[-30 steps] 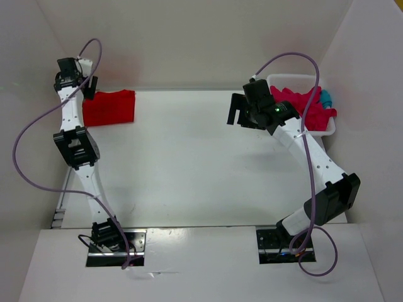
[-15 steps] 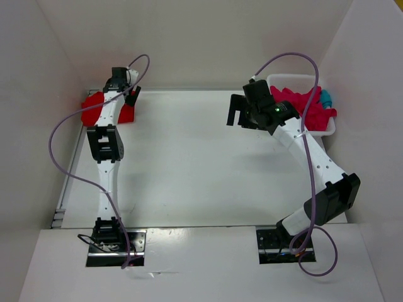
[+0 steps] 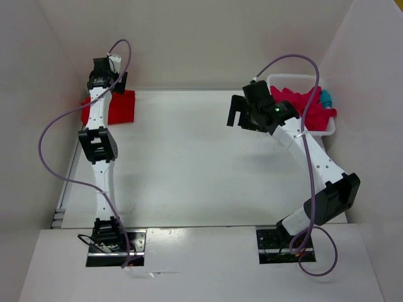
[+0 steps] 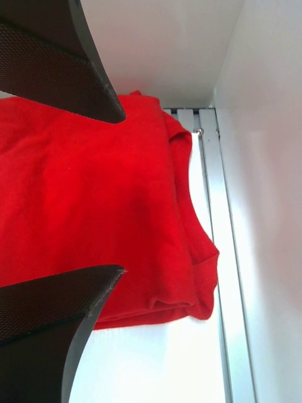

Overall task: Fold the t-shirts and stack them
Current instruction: Grab crumpled tshirt from bin with the right arm

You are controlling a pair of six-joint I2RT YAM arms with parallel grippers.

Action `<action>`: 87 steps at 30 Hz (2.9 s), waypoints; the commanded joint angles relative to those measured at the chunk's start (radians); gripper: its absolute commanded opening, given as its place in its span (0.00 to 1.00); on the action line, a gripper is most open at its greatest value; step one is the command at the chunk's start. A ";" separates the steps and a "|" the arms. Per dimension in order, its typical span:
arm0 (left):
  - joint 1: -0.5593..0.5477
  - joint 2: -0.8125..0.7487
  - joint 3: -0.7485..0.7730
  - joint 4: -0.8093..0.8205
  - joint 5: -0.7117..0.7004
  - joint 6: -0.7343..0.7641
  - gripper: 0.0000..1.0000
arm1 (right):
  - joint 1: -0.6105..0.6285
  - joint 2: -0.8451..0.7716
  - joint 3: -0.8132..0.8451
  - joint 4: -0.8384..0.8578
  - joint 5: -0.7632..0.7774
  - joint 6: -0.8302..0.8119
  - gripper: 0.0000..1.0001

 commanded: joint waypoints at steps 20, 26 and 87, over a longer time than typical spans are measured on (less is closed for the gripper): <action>-0.028 0.243 0.135 0.133 0.004 0.063 0.99 | 0.027 0.009 -0.003 -0.128 0.048 0.108 1.00; -0.038 0.243 0.164 0.133 0.027 0.053 0.99 | 0.036 0.018 0.019 -0.138 0.059 0.108 1.00; -0.246 -1.014 -1.078 -0.110 0.156 0.080 0.99 | -0.147 0.299 0.988 0.020 -0.131 -0.277 0.00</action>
